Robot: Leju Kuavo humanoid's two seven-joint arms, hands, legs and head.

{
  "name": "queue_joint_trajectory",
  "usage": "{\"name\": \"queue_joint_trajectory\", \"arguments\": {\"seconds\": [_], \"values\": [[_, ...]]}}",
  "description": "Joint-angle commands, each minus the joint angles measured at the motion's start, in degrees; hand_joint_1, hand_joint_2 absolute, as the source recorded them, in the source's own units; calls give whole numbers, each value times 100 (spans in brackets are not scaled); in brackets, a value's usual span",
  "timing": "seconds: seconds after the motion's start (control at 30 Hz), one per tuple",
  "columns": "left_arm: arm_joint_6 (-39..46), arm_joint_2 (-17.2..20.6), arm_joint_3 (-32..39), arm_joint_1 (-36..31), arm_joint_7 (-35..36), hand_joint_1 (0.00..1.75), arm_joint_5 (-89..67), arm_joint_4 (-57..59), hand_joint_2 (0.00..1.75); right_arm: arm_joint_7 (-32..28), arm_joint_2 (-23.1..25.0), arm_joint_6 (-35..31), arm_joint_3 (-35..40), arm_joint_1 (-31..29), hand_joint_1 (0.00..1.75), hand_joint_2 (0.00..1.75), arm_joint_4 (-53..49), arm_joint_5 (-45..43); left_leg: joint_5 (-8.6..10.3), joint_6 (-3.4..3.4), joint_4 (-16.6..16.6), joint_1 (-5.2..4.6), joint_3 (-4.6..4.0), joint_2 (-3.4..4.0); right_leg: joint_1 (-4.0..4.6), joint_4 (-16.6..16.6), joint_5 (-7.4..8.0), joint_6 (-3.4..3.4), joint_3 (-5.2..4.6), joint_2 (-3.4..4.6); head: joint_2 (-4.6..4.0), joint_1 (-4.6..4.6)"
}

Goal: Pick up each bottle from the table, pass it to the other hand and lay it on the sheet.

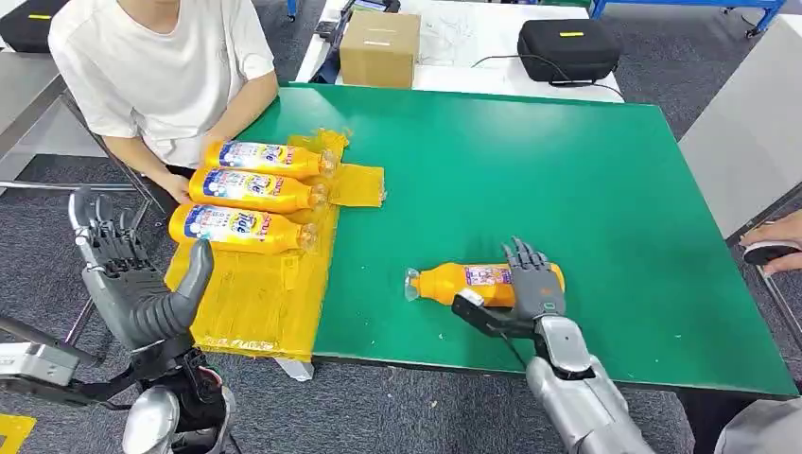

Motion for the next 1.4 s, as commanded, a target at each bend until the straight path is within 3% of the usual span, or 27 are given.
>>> {"name": "queue_joint_trajectory", "arguments": {"seconds": [0.03, 0.27, 0.3, 0.33, 0.43, 0.5, 0.57, 0.63, 1.1, 1.3, 1.4], "values": [[-258, 73, 164, -118, 277, 0, 78, 417, 175, 80, -369, 514, 220, -401, 0, 175, 1018, -61, 3, -6, -8, 2, 22, -13, 3, -10, 0, -9, 29, -12, 0, 0], [-362, 90, 135, -151, 382, 0, 77, 495, 175, -23, -365, 692, 322, -538, 0, 175, 1206, -170, 3, -9, -8, 3, 43, -6, 4, -11, 3, -10, 46, -8, 0, 2], [-373, 91, 131, -167, 399, 0, 57, 563, 175, -16, -412, 823, 405, -599, 152, 175, 1324, -184, 3, -6, -6, 1, 41, -3, 2, -9, 4, -7, 43, -5, 0, 2], [-378, 93, 123, -166, 393, 0, 30, 583, 175, -57, -446, 897, 463, -621, 173, 175, 1372, -183, 2, -4, -5, 1, 43, -2, 2, -8, 3, -4, 46, -4, 0, 2], [-417, 110, 97, -42, 382, 0, -28, 519, 175, -338, -550, 957, 466, -461, 175, 175, 1355, -404, 2, -4, -7, 3, 50, -4, 4, -11, 3, -5, 52, -8, 0, 2], [-444, 129, 91, -18, 391, 0, -26, 531, 175, -787, -582, 923, 365, -310, 175, 175, 1277, -845, 4, -5, -11, 3, 55, -14, 4, -16, 2, -6, 60, -17, 0, 2], [-482, 165, 39, -122, 368, 0, 33, 668, 175, -1649, -587, 979, 77, -99, 175, 175, 1139, -1668, 4, -7, -13, 6, 61, -19, 7, -21, 1, -9, 67, -21, 0, 2], [-489, 199, -21, -208, 332, 0, 91, 787, 175, -1950, -631, 1204, -41, 41, 175, 175, 1028, -2144, 6, -8, -17, 7, 62, -29, 8, -24, 0, -10, 70, -31, 0, 4], [-500, 299, -132, -226, 359, 0, 183, 836, 175, -1937, -738, 1216, 353, 132, 175, 175, 1063, -2722, -9, -2, -9, 9, 84, 11, 10, -17, 1, -6, 64, -3, 0, 2], [-633, 290, -180, -41, 447, 0, 190, 1013, 175, -2656, -52, 479, -318, 994, 175, 175, -386, -3628, -17, -10, -26, 15, 105, 19, 17, -36, 3, -16, 66, 7, 0, 4], [-821, 182, -406, -237, 742, 0, 426, 1550, 175, -3151, 225, 263, -778, 1019, 175, 175, -1013, -4397, -23, -12, -17, 13, 96, 17, 15, -19, -6, -19, 91, 7, 0, 2]]}}
